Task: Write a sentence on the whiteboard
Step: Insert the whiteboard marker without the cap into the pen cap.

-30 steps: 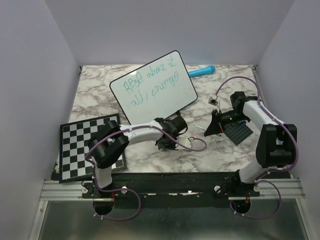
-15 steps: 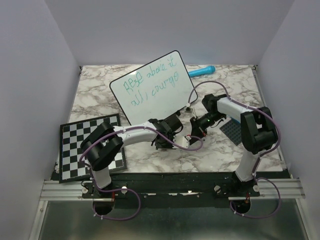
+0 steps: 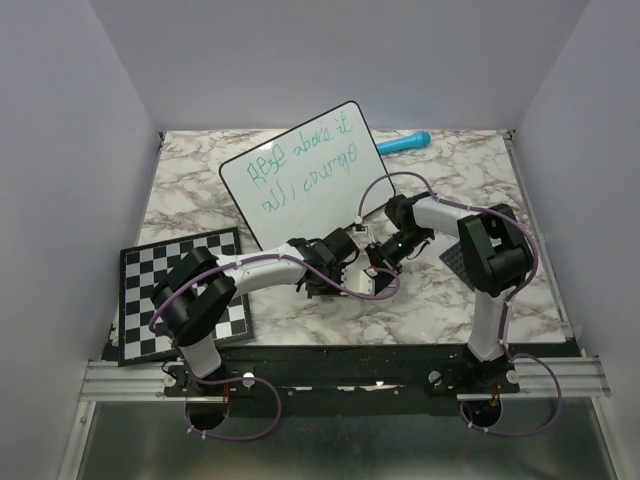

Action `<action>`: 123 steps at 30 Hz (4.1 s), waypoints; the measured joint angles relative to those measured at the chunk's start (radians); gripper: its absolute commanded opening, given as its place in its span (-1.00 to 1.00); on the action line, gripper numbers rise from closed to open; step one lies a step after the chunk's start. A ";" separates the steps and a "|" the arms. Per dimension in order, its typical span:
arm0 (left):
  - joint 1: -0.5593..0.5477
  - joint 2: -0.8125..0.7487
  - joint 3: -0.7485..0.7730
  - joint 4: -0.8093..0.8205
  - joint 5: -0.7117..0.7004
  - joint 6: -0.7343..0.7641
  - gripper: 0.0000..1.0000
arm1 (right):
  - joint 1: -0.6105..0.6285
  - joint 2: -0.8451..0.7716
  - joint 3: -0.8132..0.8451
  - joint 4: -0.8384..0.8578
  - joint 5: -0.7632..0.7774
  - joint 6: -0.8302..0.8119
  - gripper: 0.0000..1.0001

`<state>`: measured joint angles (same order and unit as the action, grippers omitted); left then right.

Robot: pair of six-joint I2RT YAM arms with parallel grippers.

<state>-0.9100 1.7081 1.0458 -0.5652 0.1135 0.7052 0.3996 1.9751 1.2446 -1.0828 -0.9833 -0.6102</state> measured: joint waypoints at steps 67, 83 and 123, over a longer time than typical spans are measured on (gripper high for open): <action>0.000 0.011 -0.007 0.071 0.060 -0.044 -1.00 | 0.064 0.126 0.056 0.056 0.018 0.094 -0.99; 0.000 0.011 -0.007 0.070 0.063 -0.045 -1.00 | 0.079 0.126 0.065 0.043 0.017 0.094 -0.99; 0.000 0.003 -0.022 0.079 0.064 -0.045 -1.00 | 0.076 0.123 0.064 0.070 0.032 0.123 -0.99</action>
<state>-0.9096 1.7111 1.0237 -0.4866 0.1780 0.6601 0.4759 2.0979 1.3090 -1.0130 -0.9508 -0.4870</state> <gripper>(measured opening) 0.022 0.078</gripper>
